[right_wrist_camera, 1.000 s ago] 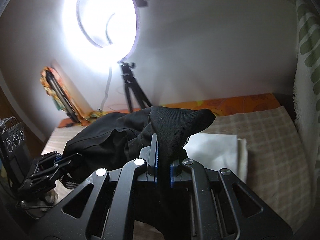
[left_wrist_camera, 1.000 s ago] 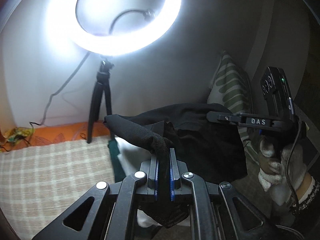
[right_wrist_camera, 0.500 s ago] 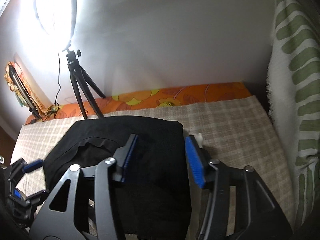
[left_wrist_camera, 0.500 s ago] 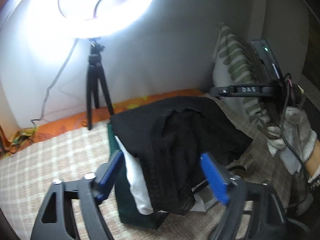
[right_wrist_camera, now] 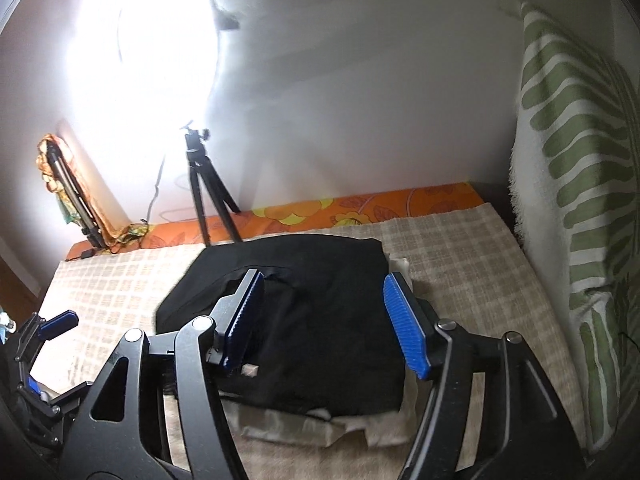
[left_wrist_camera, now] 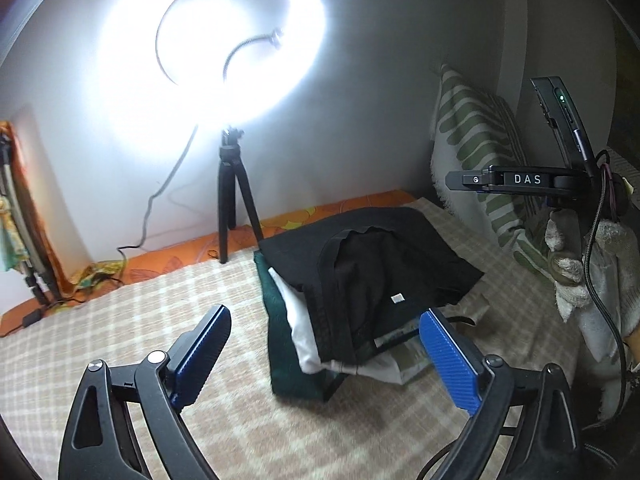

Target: Fold small clothes

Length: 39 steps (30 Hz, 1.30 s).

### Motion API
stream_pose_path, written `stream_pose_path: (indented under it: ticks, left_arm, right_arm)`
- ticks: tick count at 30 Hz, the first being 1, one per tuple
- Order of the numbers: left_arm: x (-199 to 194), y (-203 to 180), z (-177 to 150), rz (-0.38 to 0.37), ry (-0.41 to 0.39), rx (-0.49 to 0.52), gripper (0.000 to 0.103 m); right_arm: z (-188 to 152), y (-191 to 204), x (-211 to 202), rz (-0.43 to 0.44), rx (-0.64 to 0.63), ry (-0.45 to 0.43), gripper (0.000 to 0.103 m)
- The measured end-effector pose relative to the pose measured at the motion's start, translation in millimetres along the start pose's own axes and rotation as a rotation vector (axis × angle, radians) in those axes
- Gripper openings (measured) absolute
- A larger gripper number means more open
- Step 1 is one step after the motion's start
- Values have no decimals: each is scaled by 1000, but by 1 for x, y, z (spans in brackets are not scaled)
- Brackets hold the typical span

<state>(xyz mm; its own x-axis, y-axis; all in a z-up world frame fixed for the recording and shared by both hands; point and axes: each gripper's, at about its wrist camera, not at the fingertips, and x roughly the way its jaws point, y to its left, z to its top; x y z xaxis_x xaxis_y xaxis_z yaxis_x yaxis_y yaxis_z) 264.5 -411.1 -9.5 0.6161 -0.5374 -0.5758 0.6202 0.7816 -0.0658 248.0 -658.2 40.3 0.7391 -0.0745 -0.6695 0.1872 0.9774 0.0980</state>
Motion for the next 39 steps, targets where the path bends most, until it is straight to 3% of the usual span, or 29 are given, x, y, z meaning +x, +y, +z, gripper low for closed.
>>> stream_pose_path:
  ticks: [4, 8, 14, 17, 19, 27, 39]
  left_arm:
    - [-38, 2, -6, 7, -28, -10, 98]
    - [-75, 3, -15, 14, -53, -11, 100]
    - [-127, 7, -36, 31, -91, -11, 102]
    - [-148, 9, -48, 36, -104, -16, 102]
    - [-161, 12, -57, 47, -113, -19, 102]
    - [-202, 20, -91, 94, -137, -12, 102]
    - [-218, 30, -124, 123, -122, -39, 102]
  right_arm:
    - [-5, 19, -31, 10, 4, -26, 67]
    - [-17, 42, -61, 17, 3, -50, 76]
    - [-45, 91, -103, 18, -35, -68, 77]
    - [-62, 114, -121, 18, -52, -88, 87]
    - [-72, 129, -131, 17, -65, -98, 89]
    - [-107, 165, -153, 12, -45, -147, 103]
    - [-156, 180, -144, -53, 5, -153, 103]
